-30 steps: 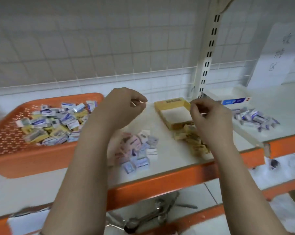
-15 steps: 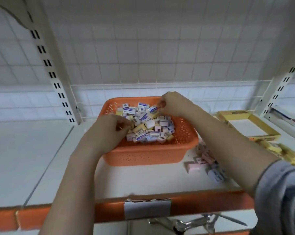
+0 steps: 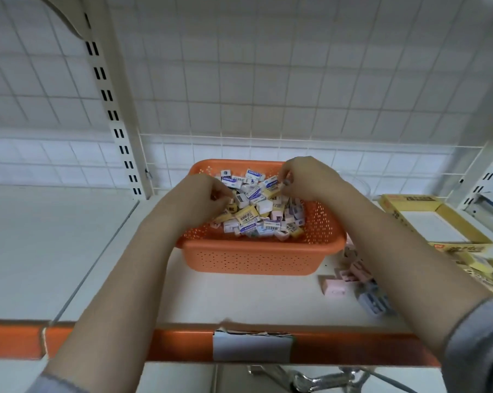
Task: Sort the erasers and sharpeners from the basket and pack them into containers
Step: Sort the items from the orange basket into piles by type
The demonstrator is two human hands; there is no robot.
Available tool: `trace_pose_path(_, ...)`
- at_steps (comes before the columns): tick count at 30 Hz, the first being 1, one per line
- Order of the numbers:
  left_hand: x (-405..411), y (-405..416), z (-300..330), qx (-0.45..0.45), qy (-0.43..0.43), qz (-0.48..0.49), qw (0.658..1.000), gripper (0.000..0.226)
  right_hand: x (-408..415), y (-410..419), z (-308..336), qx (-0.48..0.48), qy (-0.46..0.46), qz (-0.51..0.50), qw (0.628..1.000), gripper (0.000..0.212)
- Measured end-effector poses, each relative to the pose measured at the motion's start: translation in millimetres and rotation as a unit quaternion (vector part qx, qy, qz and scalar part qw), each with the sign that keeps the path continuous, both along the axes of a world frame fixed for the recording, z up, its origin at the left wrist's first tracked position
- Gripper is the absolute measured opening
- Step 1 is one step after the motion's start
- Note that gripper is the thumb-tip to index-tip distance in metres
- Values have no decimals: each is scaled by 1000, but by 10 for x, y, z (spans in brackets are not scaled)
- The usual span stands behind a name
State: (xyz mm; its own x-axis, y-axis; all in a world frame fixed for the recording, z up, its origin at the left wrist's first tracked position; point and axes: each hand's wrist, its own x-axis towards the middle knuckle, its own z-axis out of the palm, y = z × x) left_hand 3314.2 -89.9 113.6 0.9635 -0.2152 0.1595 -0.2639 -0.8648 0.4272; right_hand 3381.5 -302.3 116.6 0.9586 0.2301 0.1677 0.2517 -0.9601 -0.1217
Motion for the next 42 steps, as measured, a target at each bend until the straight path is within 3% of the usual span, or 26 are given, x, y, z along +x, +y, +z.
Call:
trace_pose_path(2,242,-42,-1,53,3,-22,998,22,-188,-72,39,142,-46,-5,989,16)
trace_pose_path(5,548,-130,-19,140,4,-62,988,34,-567,-176,45,317,-113,-21,942,10)
trace_pose_path(11,784,-259,-99,228,21,-69,971,42,-1032,-357,-115,460,-158,-65,871,9)
trace_pose_path(20,745,-276,-32,167,11,-38,985,35,-1116,-401,-245,481,-151,-95,858,10)
trace_pose_path(25,466,-352,169,44,-44,-52,997,36,-1123,-507,-225,478,-171,-125,852,12)
trace_pose_path(30,38,-634,237,-58,-109,-103,987,32,-1181,-740,-290,463,-185,-172,850,13)
trace_pose_path(36,-340,-1085,160,-132,-143,-135,972,23,-1194,-1241,-510,396,-124,-220,883,24)
trace_pose_path(42,-651,-1540,-17,-152,-119,-26,981,28,-1008,-1526,-749,316,-10,-195,929,27)
